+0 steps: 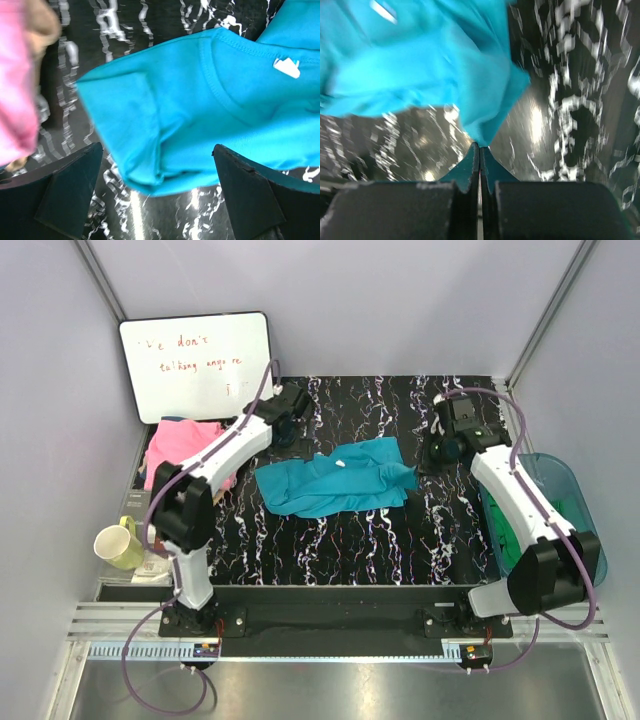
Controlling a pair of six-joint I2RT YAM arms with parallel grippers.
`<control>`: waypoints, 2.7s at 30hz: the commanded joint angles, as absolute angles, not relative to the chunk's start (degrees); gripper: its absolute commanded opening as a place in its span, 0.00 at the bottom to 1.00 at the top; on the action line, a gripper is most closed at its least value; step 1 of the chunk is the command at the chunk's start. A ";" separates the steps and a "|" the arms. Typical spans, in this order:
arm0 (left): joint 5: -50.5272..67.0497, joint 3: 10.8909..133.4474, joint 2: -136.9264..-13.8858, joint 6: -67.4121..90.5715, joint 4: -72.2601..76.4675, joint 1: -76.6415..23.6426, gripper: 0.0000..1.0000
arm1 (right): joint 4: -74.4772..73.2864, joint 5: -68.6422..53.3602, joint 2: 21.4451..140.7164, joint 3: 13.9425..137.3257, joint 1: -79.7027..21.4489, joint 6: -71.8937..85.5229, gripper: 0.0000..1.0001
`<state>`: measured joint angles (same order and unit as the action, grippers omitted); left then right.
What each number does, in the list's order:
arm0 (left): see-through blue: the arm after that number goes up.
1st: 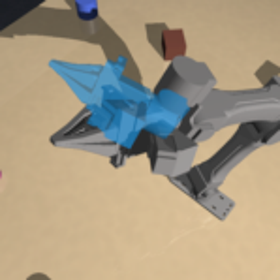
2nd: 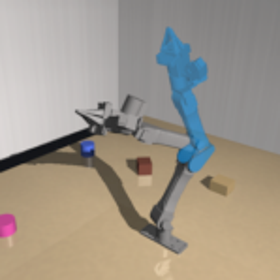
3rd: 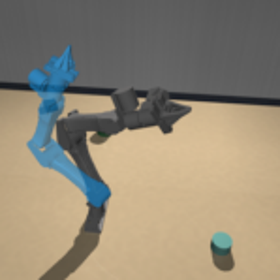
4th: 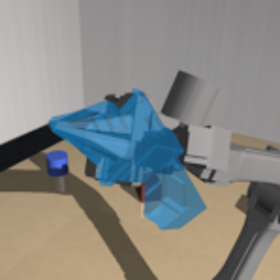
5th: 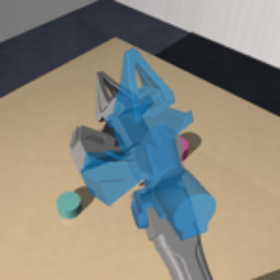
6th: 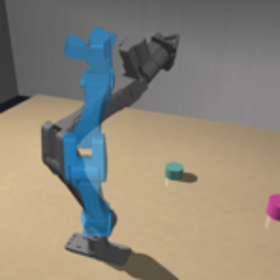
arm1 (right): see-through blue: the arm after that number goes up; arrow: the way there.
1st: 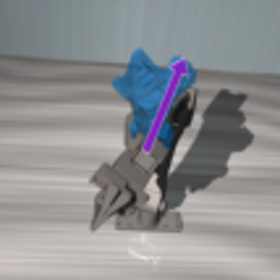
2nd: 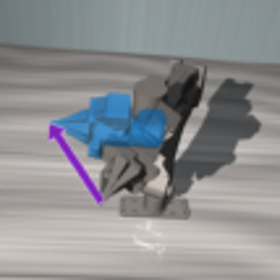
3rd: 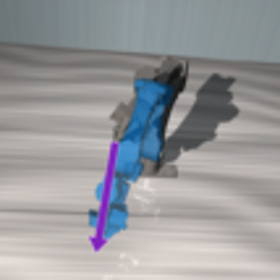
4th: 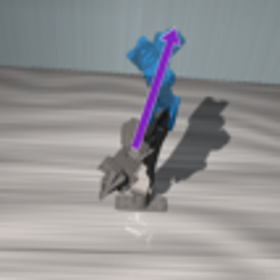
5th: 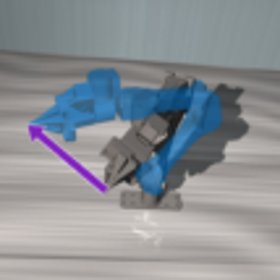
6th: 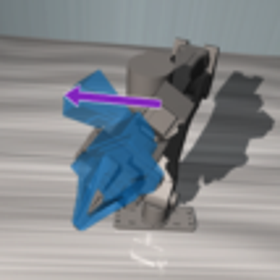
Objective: Fold and stack the t-shirts
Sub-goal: Flatten out the tshirt
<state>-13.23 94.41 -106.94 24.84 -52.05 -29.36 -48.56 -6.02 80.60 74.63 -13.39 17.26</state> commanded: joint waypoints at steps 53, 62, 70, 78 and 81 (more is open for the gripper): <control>-13.79 116.21 -122.81 25.75 -57.48 -26.28 0.00 | -47.11 -9.31 98.51 83.39 -13.10 14.24 0.00; -19.86 98.63 -101.00 32.34 -57.30 -20.39 0.00 | -43.51 -18.01 114.49 112.09 -13.10 13.36 0.00; -25.31 83.33 -84.48 41.74 -56.87 -14.42 0.00 | -44.56 -21.45 134.35 141.83 -13.71 17.14 0.02; -26.98 73.75 -71.56 46.31 -57.57 -9.76 0.00 | -37.97 -23.11 146.77 156.53 -15.29 25.40 0.99; -27.42 71.46 -69.08 46.93 -57.83 -8.97 0.00 | -37.62 -24.26 144.68 151.99 -15.99 24.09 1.00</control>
<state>-23.99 73.54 -73.19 44.10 -58.37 -9.76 -40.77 -21.28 147.00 153.29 -14.28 22.59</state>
